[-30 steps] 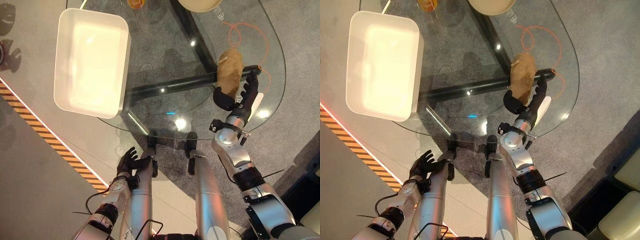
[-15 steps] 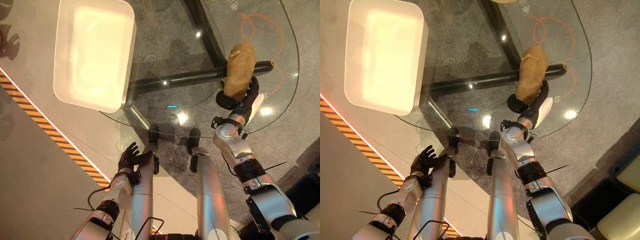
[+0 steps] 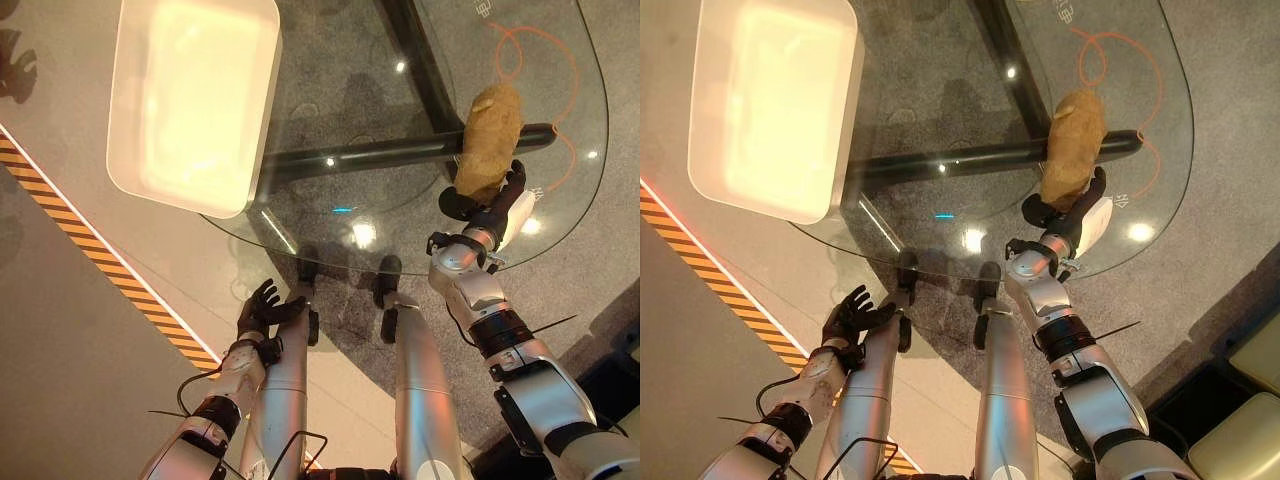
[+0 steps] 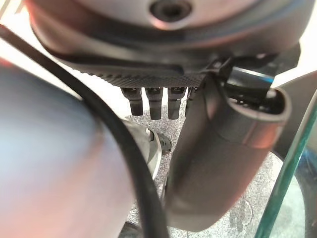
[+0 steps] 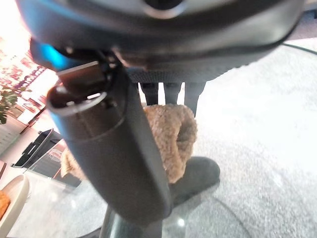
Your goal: Wipe the table with a cloth and put it in the basket.
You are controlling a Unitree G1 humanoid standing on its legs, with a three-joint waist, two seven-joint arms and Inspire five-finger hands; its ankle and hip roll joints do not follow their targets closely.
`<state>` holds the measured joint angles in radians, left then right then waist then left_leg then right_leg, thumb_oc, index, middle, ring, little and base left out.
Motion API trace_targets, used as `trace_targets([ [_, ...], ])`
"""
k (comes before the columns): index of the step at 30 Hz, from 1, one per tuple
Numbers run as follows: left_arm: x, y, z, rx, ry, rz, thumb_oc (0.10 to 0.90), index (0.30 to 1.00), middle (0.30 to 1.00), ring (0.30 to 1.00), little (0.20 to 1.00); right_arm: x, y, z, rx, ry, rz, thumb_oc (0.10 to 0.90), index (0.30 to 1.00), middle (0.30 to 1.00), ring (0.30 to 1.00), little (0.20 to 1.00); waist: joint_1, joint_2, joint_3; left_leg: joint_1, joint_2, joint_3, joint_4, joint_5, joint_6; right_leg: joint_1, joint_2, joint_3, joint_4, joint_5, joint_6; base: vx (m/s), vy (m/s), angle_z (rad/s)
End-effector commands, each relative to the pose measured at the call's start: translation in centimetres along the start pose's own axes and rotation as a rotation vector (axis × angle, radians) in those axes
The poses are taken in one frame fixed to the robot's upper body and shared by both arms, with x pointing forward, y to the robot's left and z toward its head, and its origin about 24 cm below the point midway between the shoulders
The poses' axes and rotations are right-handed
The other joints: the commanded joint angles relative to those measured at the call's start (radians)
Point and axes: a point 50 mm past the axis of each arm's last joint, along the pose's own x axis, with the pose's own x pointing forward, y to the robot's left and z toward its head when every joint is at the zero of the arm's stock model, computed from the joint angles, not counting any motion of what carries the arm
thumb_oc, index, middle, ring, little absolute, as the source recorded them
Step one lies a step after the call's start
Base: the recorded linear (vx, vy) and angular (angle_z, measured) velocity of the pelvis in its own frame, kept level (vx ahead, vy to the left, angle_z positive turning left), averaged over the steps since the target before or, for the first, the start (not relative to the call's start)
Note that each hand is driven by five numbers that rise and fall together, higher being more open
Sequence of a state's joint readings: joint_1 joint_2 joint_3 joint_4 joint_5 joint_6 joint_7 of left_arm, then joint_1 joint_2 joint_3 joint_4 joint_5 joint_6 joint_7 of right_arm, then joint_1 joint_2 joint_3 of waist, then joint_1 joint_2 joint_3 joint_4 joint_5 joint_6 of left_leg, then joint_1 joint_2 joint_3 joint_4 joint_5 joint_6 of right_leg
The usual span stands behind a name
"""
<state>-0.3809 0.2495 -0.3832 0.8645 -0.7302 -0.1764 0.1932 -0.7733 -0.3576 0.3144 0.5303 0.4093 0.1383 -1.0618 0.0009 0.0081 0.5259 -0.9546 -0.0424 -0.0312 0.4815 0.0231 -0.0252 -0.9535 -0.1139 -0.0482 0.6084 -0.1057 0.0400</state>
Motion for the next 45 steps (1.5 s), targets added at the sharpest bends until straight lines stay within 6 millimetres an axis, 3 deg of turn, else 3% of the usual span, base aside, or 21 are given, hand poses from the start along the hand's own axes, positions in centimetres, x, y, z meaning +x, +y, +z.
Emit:
trace_targets([
  [1, -2.1, -0.6, -4.9, -0.005, 0.143, 0.004, 0.8, 0.9, 0.9, 0.9, 0.9, 1.9, -1.7, 3.4, 0.091, -0.12, -0.067, 0.8, 0.9, 0.9, 0.9, 0.9, 0.025, 0.044, -0.006, -0.035, -0.044, 0.112, 0.092, -0.103, 0.09, -0.047, 0.048, -0.061, -0.138, 0.176, -0.03, 0.07, 0.004, 0.02],
  [2, -2.4, -0.5, -5.5, -0.003, 0.159, 0.006, 0.8, 0.9, 0.9, 0.9, 0.9, 1.9, -1.7, 3.1, 0.085, -0.111, -0.067, 0.8, 0.9, 0.9, 0.9, 0.9, 0.03, 0.048, -0.006, -0.008, -0.041, 0.104, 0.102, -0.138, 0.085, -0.025, 0.054, -0.055, -0.119, 0.144, -0.022, 0.0, 0.0, 0.0],
  [4, -2.2, -0.7, -5.1, -0.002, 0.148, 0.004, 0.8, 0.9, 0.9, 0.9, 0.9, 2.3, -1.8, 4.1, 0.122, -0.122, -0.067, 0.8, 0.9, 0.9, 0.9, 0.9, 0.029, 0.046, -0.006, -0.042, -0.044, 0.108, 0.097, -0.106, 0.089, -0.056, 0.047, -0.062, -0.128, 0.175, -0.029, 0.0, 0.0, 0.0],
  [5, -2.5, -0.4, -5.7, 0.0, 0.165, 0.008, 0.8, 0.9, 0.9, 0.9, 0.9, 2.3, -1.8, 3.7, 0.118, -0.112, -0.062, 0.701, 0.815, 0.815, 0.815, 0.801, 0.034, 0.048, -0.006, -0.013, -0.042, 0.1, 0.108, -0.14, 0.084, -0.032, 0.053, -0.056, -0.111, 0.142, -0.022, 0.0, 0.0, 0.0],
  [6, -2.3, -0.5, -5.2, -0.002, 0.15, 0.005, 0.8, 0.9, 0.9, 0.9, 0.9, 2.6, -1.8, 4.8, 0.16, -0.126, -0.044, 0.331, 0.498, 0.498, 0.498, 0.431, 0.032, 0.046, -0.006, -0.044, -0.044, 0.106, 0.099, -0.108, 0.089, -0.058, 0.048, -0.063, -0.124, 0.173, -0.03, 0.0, 0.0, 0.0],
  [8, -2.6, -0.3, -5.7, 0.001, 0.164, 0.007, 0.8, 0.9, 0.9, 0.9, 0.9, 2.6, -1.7, 4.6, 0.165, -0.119, -0.026, 0.1, 0.3, 0.3, 0.3, 0.2, 0.037, 0.047, -0.006, -0.016, -0.041, 0.098, 0.109, -0.142, 0.084, -0.035, 0.053, -0.058, -0.108, 0.14, -0.023, 0.0, 0.0, 0.0],
  [9, -2.3, -0.5, -5.2, 0.0, 0.146, 0.002, 0.8, 0.9, 0.9, 0.9, 0.9, 2.7, -1.6, 5.4, 0.181, -0.135, -0.018, 0.1, 0.3, 0.3, 0.3, 0.2, 0.034, 0.044, -0.006, -0.048, -0.044, 0.105, 0.099, -0.108, 0.089, -0.061, 0.048, -0.064, -0.126, 0.173, -0.03, 0.06, 0.001, -0.01],
  [10, -2.6, -0.3, -5.7, 0.002, 0.162, 0.005, 0.8, 0.9, 0.9, 0.9, 0.9, 2.6, -1.6, 4.9, 0.171, -0.124, -0.014, 0.1, 0.3, 0.3, 0.3, 0.2, 0.037, 0.047, -0.006, -0.02, -0.041, 0.097, 0.109, -0.142, 0.084, -0.038, 0.054, -0.058, -0.11, 0.142, -0.023, -0.05, -0.008, -0.02],
  [11, -2.3, -0.5, -5.2, 0.0, 0.147, 0.002, 0.8, 0.9, 0.9, 0.9, 0.9, 2.7, -1.6, 5.6, 0.183, -0.132, -0.009, 0.1, 0.3, 0.3, 0.3, 0.2, 0.034, 0.044, -0.006, -0.051, -0.044, 0.104, 0.101, -0.109, 0.088, -0.065, 0.048, -0.065, -0.124, 0.174, -0.03, 0.07, -0.003, -0.02],
  [12, -2.6, -0.3, -5.7, 0.0, 0.162, 0.006, 0.8, 0.9, 0.9, 0.9, 0.9, 2.6, -1.6, 5.0, 0.172, -0.119, -0.004, 0.1, 0.3, 0.3, 0.3, 0.2, 0.038, 0.046, -0.006, -0.022, -0.042, 0.096, 0.111, -0.143, 0.084, -0.041, 0.054, -0.059, -0.107, 0.142, -0.022, -0.05, -0.007, 0.0],
  [13, -2.3, -0.4, -5.2, -0.003, 0.147, 0.004, 0.8, 0.9, 0.9, 0.9, 0.9, 2.7, -1.5, 5.6, 0.182, -0.124, 0.004, 0.1, 0.3, 0.3, 0.3, 0.2, 0.035, 0.043, -0.006, -0.049, -0.044, 0.103, 0.101, -0.11, 0.089, -0.065, 0.049, -0.065, -0.121, 0.172, -0.031, 0.07, 0.003, 0.02],
  [14, -2.6, -0.2, -5.7, -0.002, 0.163, 0.007, 0.8, 0.9, 0.9, 0.9, 0.9, 2.6, -1.5, 5.1, 0.171, -0.112, 0.009, 0.1, 0.3, 0.3, 0.3, 0.2, 0.039, 0.045, -0.006, -0.02, -0.041, 0.096, 0.11, -0.143, 0.084, -0.041, 0.055, -0.06, -0.104, 0.14, -0.023, -0.05, 0.004, 0.02],
  [15, -2.3, -0.4, -5.1, -0.006, 0.146, 0.002, 0.8, 0.9, 0.9, 0.9, 0.9, 2.6, -1.3, 5.6, 0.179, -0.119, 0.014, 0.1, 0.3, 0.3, 0.3, 0.2, 0.035, 0.043, -0.006, -0.05, -0.042, 0.104, 0.101, -0.109, 0.09, -0.067, 0.05, -0.066, -0.116, 0.171, -0.032, 0.06, 0.011, 0.0],
  [17, -2.6, -0.3, -5.7, -0.006, 0.161, 0.004, 0.8, 0.9, 0.9, 0.9, 0.9, 2.6, -1.3, 4.9, 0.163, -0.105, 0.021, 0.1, 0.3, 0.3, 0.3, 0.2, 0.039, 0.046, -0.006, -0.022, -0.039, 0.098, 0.112, -0.144, 0.085, -0.043, 0.055, -0.061, -0.099, 0.137, -0.025, 0.0, 0.004, -0.02],
  [18, -2.3, -0.5, -5.2, -0.008, 0.145, 0.0, 0.8, 0.9, 0.9, 0.9, 0.9, 2.7, -1.4, 5.4, 0.172, -0.116, 0.021, 0.1, 0.3, 0.3, 0.3, 0.2, 0.035, 0.044, -0.006, -0.051, -0.041, 0.105, 0.103, -0.11, 0.09, -0.068, 0.049, -0.067, -0.115, 0.169, -0.033, 0.0, 0.0, 0.0],
  [19, -2.7, -0.3, -5.9, -0.007, 0.162, 0.002, 0.8, 0.9, 0.9, 0.9, 0.9, 2.7, -1.4, 4.8, 0.164, -0.097, 0.027, 0.1, 0.3, 0.3, 0.3, 0.2, 0.041, 0.047, -0.006, -0.022, -0.038, 0.097, 0.116, -0.147, 0.084, -0.043, 0.054, -0.061, -0.096, 0.135, -0.025, 0.0, 0.0, 0.0],
  [22, -2.7, -0.3, -6.0, -0.007, 0.163, 0.002, 0.8, 0.9, 0.9, 0.9, 0.9, 2.7, -1.3, 4.9, 0.182, -0.1, 0.039, 0.1, 0.3, 0.3, 0.3, 0.2, 0.042, 0.048, -0.006, -0.023, -0.039, 0.095, 0.118, -0.149, 0.085, -0.043, 0.054, -0.061, -0.094, 0.135, -0.024, 0.02, 0.003, 0.01],
  [34, -3.1, 0.0, -6.4, -0.018, 0.167, 0.011, 0.8, 0.9, 0.9, 0.9, 0.9, 1.6, -1.1, 8.0, 0.262, -0.222, 0.102, 0.1, 0.3, 0.3, 0.3, 0.2, 0.045, 0.041, -0.006, -0.01, -0.035, 0.097, 0.123, -0.159, 0.088, -0.028, 0.055, -0.063, -0.091, 0.126, -0.022, 0.0, 0.0, 0.0],
  [39, -3.2, -0.1, -6.3, -0.012, 0.162, 0.01, 0.8, 0.9, 0.9, 0.9, 0.9, 0.2, 0.0, 9.5, 0.128, -0.375, 0.257, 0.1, 0.3, 0.3, 0.3, 0.2, 0.046, 0.037, -0.006, -0.014, -0.036, 0.097, 0.125, -0.158, 0.089, -0.032, 0.054, -0.066, -0.087, 0.127, -0.02, 0.0, 0.0, 0.0],
  [45, -3.2, -0.3, -6.1, -0.008, 0.146, -0.002, 0.8, 0.9, 0.9, 0.9, 0.9, -2.3, 2.0, 9.5, -0.06, -0.491, 0.473, 0.1, 0.3, 0.3, 0.3, 0.2, 0.046, 0.036, -0.006, -0.017, -0.033, 0.101, 0.118, -0.151, 0.088, -0.038, 0.047, -0.071, -0.087, 0.126, -0.019, 0.0, 0.0, 0.0],
])
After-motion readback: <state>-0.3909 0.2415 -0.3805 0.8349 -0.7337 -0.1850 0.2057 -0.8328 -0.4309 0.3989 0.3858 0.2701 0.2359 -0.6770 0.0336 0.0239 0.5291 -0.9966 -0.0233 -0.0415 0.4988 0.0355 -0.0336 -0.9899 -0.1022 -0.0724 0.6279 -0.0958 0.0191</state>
